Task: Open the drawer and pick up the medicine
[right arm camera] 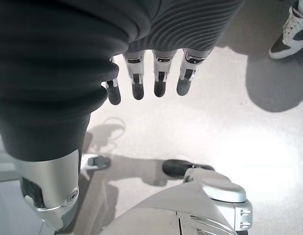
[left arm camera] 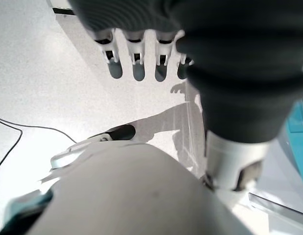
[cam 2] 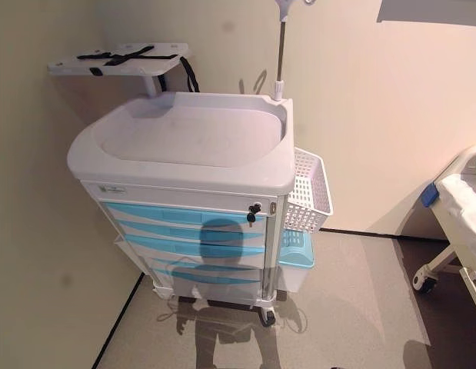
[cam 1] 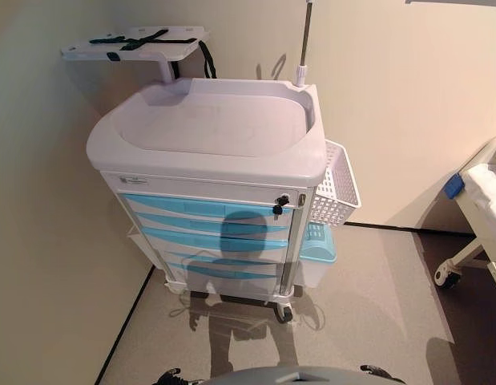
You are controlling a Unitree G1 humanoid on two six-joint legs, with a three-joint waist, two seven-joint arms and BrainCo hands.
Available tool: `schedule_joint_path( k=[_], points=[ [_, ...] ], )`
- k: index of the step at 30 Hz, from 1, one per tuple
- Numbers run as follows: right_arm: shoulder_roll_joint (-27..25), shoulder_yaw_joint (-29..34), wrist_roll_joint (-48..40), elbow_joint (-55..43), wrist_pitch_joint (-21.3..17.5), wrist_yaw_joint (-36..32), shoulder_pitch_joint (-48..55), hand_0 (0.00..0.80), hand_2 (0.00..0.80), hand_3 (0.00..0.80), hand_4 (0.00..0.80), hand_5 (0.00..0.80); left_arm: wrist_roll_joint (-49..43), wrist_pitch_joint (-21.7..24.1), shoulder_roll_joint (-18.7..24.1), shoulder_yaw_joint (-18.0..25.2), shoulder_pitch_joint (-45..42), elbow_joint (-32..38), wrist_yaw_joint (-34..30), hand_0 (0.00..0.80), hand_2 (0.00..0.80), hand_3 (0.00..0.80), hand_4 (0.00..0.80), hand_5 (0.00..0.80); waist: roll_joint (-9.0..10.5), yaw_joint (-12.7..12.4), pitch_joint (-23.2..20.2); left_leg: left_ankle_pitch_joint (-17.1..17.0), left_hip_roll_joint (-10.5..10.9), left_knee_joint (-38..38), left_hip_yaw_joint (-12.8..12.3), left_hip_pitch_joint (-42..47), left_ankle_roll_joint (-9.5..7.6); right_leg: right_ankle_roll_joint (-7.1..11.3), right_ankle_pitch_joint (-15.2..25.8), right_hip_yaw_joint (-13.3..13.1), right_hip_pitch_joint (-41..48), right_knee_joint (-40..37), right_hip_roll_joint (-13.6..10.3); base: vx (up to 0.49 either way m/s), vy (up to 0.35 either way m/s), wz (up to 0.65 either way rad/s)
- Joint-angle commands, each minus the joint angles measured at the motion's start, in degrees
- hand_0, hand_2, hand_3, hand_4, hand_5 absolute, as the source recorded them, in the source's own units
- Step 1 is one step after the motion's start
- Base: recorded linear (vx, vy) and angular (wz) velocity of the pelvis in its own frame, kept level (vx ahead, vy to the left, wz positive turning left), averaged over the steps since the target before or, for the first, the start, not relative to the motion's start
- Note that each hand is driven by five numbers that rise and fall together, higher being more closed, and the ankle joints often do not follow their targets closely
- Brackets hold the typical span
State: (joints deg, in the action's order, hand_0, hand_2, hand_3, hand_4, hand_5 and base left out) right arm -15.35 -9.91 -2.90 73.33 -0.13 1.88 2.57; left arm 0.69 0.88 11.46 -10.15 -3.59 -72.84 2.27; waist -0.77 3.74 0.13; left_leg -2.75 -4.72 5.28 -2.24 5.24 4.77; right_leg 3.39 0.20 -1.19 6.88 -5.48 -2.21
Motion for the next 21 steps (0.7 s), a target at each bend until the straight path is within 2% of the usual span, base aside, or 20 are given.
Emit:
schedule_joint_path(
  k=[1, 21],
  points=[
    [1.3, -0.6, 0.5, 2.5, -1.9, 0.9, -3.3, 0.000, 0.000, 0.000, 0.000, 0.000, -2.7, 0.9, -0.1, -2.0, 3.4, -2.6, 0.1, 0.000, 0.000, 0.000, 0.000, 0.000, 2.23, 0.0, 1.3, 3.1, 4.8, -0.3, -0.1, 0.8, -3.09, 2.89, -0.1, 3.3, -1.7, 0.5, 0.0, 0.000, 0.000, 0.00],
    [1.2, 0.0, -0.1, 2.3, -2.1, 1.2, -3.0, 0.000, 0.000, 0.000, 0.000, 0.000, -0.6, 1.1, -0.1, -0.6, 3.2, -2.5, 0.8, 0.000, 0.000, 0.000, 0.000, 0.000, 2.37, 0.0, 1.3, 3.3, 5.0, -0.3, 0.3, 0.9, -3.15, 2.83, -0.2, 3.6, -1.4, 0.5, -0.2, 0.000, 0.000, 0.00]
  ],
)
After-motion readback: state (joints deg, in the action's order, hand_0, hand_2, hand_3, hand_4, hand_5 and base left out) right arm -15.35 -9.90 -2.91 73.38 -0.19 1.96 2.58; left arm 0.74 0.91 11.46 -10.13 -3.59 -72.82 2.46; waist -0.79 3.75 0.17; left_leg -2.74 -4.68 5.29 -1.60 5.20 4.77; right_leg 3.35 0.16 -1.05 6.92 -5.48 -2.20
